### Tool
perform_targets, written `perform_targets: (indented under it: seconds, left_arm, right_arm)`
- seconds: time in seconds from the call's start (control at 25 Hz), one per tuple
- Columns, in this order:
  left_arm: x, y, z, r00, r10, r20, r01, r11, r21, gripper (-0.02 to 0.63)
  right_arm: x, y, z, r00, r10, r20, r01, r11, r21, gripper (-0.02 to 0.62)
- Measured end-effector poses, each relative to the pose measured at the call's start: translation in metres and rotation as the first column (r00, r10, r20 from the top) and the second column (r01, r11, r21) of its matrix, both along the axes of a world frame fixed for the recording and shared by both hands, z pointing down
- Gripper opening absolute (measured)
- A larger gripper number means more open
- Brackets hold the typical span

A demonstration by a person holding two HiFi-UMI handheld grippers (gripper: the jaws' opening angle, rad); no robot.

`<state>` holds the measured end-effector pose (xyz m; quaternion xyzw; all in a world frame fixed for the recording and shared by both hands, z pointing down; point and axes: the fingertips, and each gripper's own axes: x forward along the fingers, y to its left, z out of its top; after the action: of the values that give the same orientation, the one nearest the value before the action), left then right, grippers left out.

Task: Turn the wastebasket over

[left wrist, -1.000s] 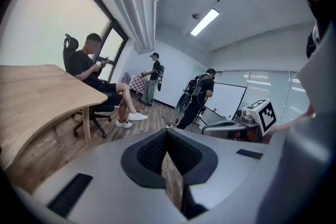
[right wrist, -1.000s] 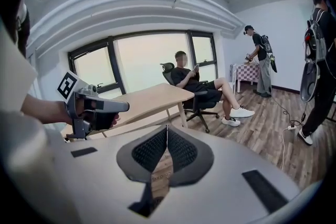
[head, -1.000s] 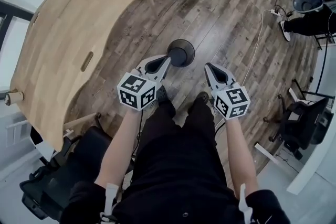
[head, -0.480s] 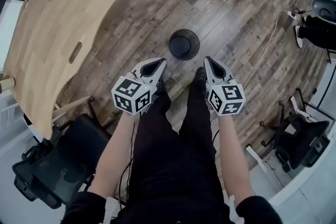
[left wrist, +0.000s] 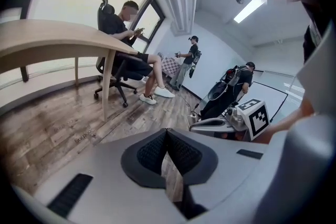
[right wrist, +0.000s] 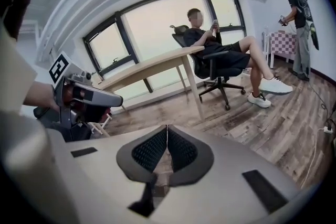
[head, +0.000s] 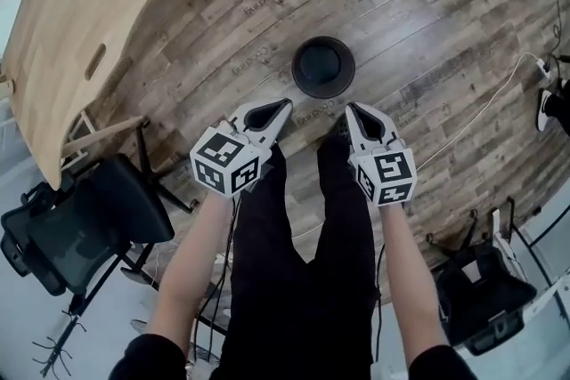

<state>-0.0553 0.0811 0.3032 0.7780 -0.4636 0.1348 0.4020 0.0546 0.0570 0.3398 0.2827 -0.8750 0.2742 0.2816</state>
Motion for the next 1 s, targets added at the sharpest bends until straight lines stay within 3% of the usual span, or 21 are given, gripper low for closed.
perform_targets:
  seconds: [0.24,0.4,0.52,0.8,1.0]
  left_arm:
    - [0.027,0.006,0.054,0.997,-0.082,0.012,0.083,0.995,-0.058,0.017]
    - [0.035,0.007,0.095,0.986,-0.144,-0.081,0.133,0.982,-0.132,0.017]
    - [0.033,0.01,0.126,0.988,-0.129,-0.08,0.113,0.978,-0.173,0.017]
    - [0.005,-0.001,0.202,0.984,-0.176,-0.041,0.166,0.969,-0.181,0.017]
    - [-0.002,-0.005,0.271,0.988,-0.156,-0.011,0.15,0.962,-0.228,0.018]
  right_arm:
    - [0.013,-0.007,0.064,0.992,-0.126,-0.018,0.125,0.991,-0.039,0.032]
    - [0.018,-0.015,0.105,0.976,-0.209,-0.057,0.207,0.977,-0.045,0.032]
    - [0.019,-0.019,0.133,0.963,-0.25,-0.097,0.247,0.968,-0.047,0.032]
    - [0.025,-0.029,0.198,0.96,-0.234,-0.153,0.226,0.972,-0.072,0.032]
    - [0.029,-0.036,0.248,0.961,-0.213,-0.177,0.196,0.975,-0.107,0.032]
